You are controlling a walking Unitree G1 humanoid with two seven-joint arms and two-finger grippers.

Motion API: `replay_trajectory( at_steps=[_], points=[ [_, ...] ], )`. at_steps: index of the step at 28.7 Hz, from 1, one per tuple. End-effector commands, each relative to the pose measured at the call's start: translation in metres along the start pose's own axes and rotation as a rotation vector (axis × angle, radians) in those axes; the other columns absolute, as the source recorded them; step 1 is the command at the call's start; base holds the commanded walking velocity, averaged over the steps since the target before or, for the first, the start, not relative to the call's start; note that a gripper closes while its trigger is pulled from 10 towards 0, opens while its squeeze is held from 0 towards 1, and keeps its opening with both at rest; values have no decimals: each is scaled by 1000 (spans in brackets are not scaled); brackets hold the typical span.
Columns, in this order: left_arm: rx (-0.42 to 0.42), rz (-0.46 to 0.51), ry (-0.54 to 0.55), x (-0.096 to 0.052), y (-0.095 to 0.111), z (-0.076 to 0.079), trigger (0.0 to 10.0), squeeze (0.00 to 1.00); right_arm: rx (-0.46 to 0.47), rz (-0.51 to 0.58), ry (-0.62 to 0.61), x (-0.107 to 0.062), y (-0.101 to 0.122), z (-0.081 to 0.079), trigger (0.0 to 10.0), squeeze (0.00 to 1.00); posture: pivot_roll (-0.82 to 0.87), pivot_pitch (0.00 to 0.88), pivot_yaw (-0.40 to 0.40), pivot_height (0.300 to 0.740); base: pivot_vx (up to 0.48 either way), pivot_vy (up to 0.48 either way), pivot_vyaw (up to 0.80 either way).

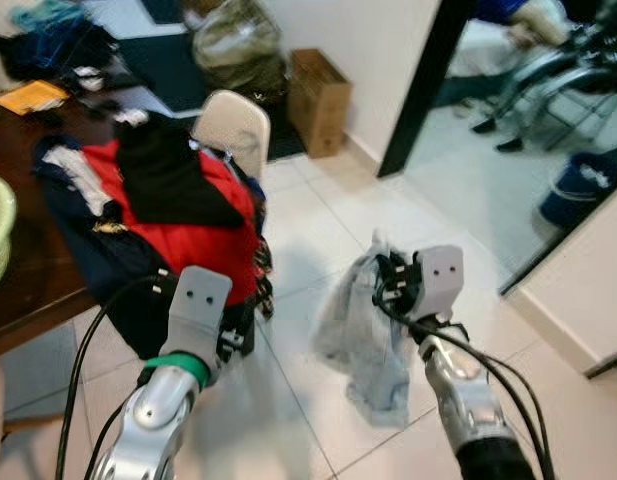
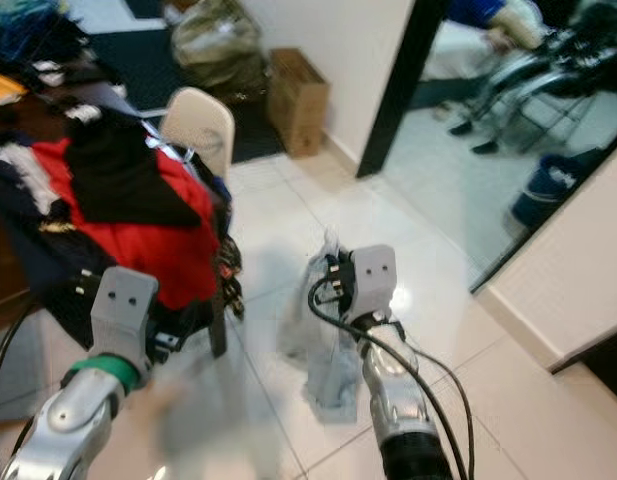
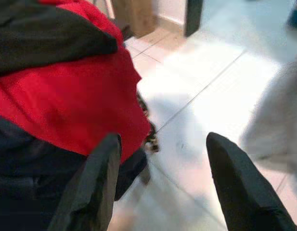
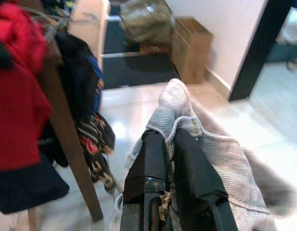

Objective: Hang hanger

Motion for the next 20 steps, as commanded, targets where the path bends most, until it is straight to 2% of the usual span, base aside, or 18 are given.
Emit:
replay_trajectory(
  at_steps=[1, 5, 17, 20],
  points=[
    [6, -14, -13, -1, -6, 6, 10000, 0, -15, 8, -27, -5, -1, 7, 10000, 0, 48, 74, 1, 740, 0, 0, -800],
    [1, -7, -10, -4, -7, 4, 10000, 0, -5, 5, -66, -8, -4, 10, 10000, 0, 41, 76, 8, 740, 0, 0, -800],
    [-20, 107, -47, 2, 23, 9, 10000, 0, -14, 107, -76, 5, 25, 9, 10000, 0, 34, 71, 10, 740, 0, 0, -800],
    [-21, 112, -51, 2, 25, 9, 10000, 0, -14, 112, -77, 5, 26, 9, 10000, 0, 34, 71, 10, 740, 0, 0, -800]
  ],
)
Point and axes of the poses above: a point about 5 cm out from each wrist's last joint towards the gripper, its own x axis pointing out of the wrist towards the gripper, its own y axis along the axis of the wrist's last joint, z = x × y, the point moved 4 cm from there along x, pointing out of the wrist towards the gripper, and after that the axes turned 1 degree about -x, right-handed, at the moved point
